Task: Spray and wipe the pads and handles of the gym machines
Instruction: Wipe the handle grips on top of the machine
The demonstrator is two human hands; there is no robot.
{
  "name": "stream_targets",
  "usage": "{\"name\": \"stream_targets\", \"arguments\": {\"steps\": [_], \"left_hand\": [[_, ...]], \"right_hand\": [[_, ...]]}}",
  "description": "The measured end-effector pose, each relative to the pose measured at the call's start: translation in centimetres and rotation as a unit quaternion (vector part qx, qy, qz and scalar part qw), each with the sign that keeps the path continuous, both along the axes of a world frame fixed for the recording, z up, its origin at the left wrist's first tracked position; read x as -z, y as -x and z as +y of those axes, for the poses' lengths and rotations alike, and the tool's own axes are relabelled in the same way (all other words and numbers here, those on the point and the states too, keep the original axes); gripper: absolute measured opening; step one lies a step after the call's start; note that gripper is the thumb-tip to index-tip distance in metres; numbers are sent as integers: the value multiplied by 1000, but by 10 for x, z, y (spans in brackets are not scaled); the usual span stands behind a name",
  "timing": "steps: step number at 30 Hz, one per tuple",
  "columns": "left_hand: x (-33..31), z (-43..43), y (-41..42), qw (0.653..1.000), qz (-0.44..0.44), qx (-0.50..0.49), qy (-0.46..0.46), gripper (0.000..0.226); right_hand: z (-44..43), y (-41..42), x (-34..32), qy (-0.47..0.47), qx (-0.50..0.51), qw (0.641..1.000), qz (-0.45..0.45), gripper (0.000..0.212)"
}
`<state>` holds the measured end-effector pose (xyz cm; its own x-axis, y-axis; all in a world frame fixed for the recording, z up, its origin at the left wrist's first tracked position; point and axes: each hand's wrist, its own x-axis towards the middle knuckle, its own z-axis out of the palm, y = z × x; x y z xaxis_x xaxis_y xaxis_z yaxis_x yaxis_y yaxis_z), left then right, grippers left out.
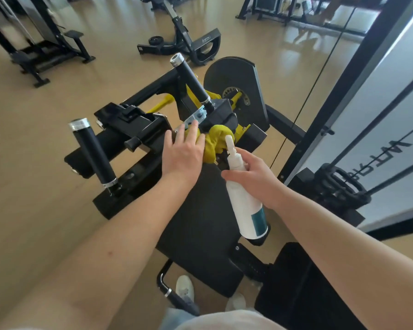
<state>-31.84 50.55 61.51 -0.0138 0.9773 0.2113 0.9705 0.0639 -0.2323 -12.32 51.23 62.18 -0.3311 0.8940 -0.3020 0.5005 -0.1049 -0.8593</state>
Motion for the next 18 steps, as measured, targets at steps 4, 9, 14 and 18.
{"name": "stream_targets", "arguments": {"steps": [4,9,14,18], "left_hand": [[15,-42,12,991,112,45,52,67],[16,-60,-8,981,126,88,122,47],[43,-86,-13,982,92,126,105,26],[56,-83,-17,979,-25,187,73,27]], "right_hand": [[-14,0,1,7,-7,1000,9,60],[-41,9,4,17,-4,1000,-11,71],[-68,2,2,15,27,1000,1,72],[-95,-14,5,33,106,994,6,70]]}}
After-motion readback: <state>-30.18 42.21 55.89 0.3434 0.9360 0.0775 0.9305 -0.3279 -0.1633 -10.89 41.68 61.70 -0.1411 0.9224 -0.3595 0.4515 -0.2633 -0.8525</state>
